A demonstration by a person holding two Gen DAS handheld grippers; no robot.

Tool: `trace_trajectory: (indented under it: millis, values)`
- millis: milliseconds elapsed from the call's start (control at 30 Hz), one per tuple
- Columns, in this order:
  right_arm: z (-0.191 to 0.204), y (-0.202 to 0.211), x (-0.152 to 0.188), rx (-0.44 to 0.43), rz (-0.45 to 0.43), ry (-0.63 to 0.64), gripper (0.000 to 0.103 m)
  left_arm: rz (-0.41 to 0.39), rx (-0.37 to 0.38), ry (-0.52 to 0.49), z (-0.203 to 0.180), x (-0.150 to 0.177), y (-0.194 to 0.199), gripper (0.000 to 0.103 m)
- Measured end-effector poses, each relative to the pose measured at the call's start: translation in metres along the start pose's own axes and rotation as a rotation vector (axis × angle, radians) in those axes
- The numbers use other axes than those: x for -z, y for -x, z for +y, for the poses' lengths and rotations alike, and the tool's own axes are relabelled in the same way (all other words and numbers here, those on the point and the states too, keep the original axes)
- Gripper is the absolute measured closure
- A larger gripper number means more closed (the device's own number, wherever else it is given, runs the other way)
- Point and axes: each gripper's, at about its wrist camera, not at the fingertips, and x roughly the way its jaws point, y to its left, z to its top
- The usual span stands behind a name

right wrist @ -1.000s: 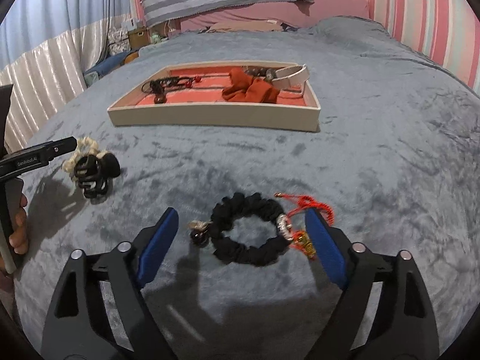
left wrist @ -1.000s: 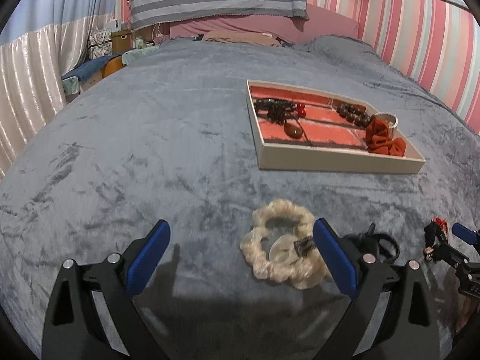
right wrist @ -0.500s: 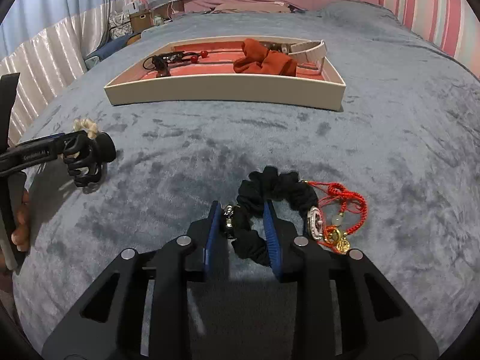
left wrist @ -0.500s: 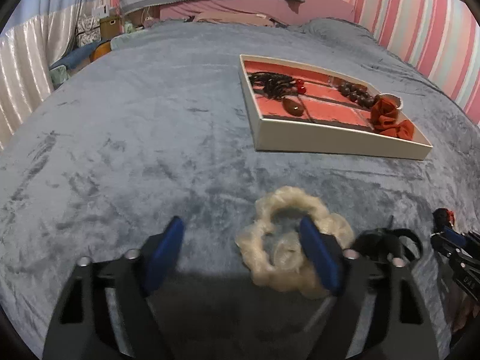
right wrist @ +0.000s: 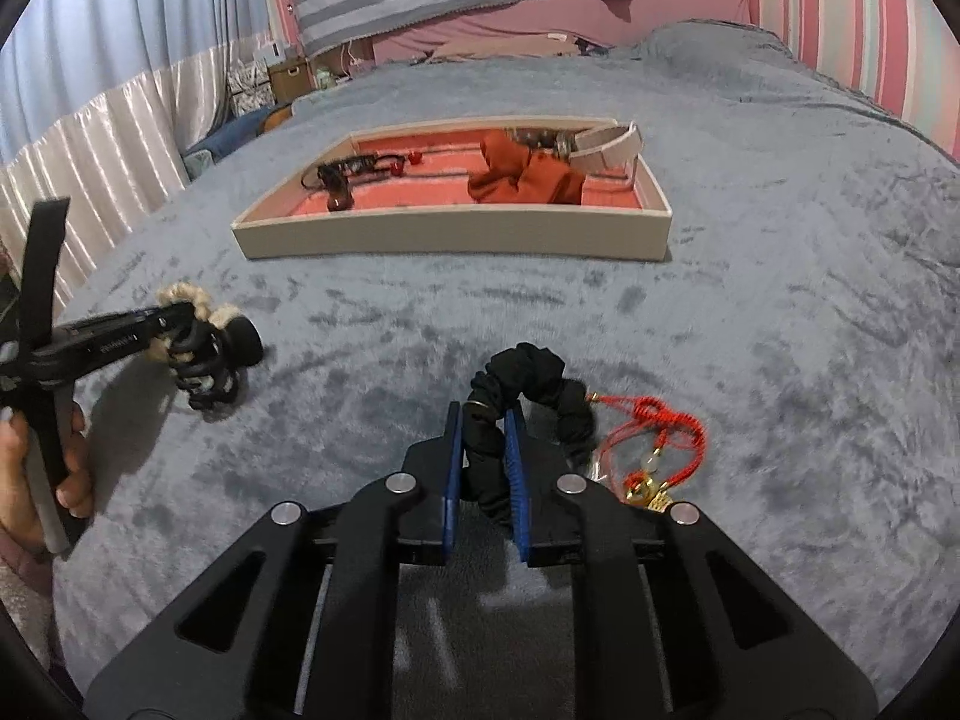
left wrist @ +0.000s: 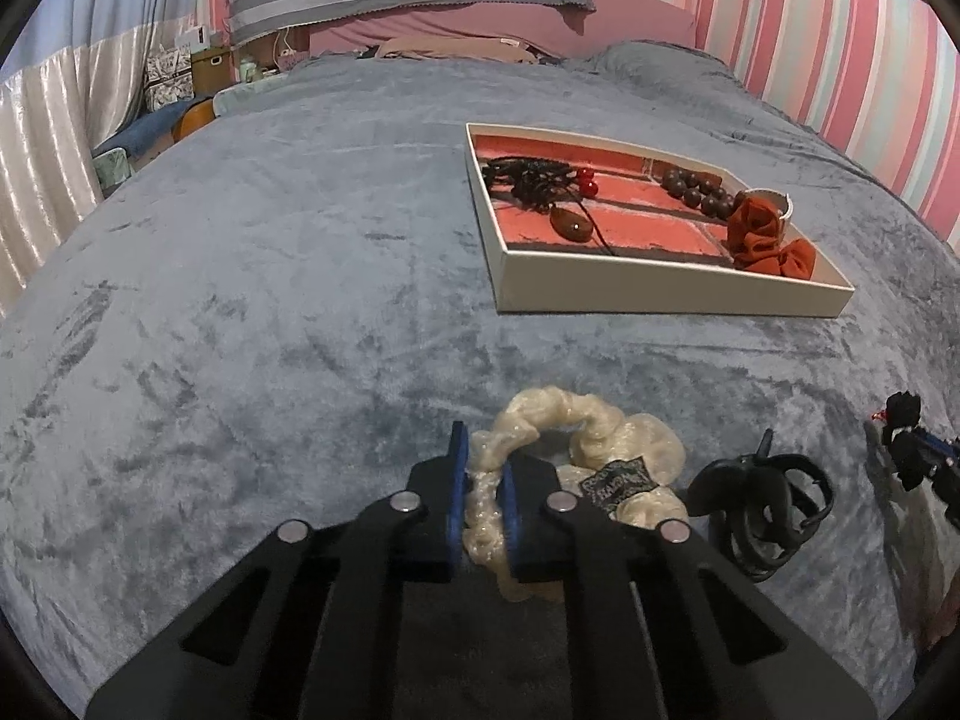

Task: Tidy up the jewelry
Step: 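Grasp cream scrunchie with left tool while right tool grasps black scrunchie, then carry both scrunchies into the tray and open both tools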

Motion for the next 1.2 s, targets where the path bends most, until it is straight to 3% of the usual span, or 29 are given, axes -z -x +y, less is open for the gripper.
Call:
trace_trajectory:
  millis: [333, 600, 933, 1200]
  values:
    - [-0.033, 0.015, -0.053, -0.136, -0.023, -0.120, 0.089, -0.109, 0.039, -0.001, -0.005, -0.031, 0.044, 0.095]
    - [-0.045, 0.011, -0.102, -0.106, -0.067, -0.106, 0.089, -0.147, 0.054, -0.001, -0.019, -0.073, 0.060, 0.095]
    - [-0.045, -0.052, -0.163, -0.017, -0.065, -0.029, 0.089, -0.101, 0.034, 0.008, -0.036, -0.137, 0.008, 0.095]
    - [-0.043, -0.124, -0.175, 0.008, 0.053, 0.018, 0.089, -0.002, -0.014, -0.012, -0.048, -0.159, -0.068, 0.095]
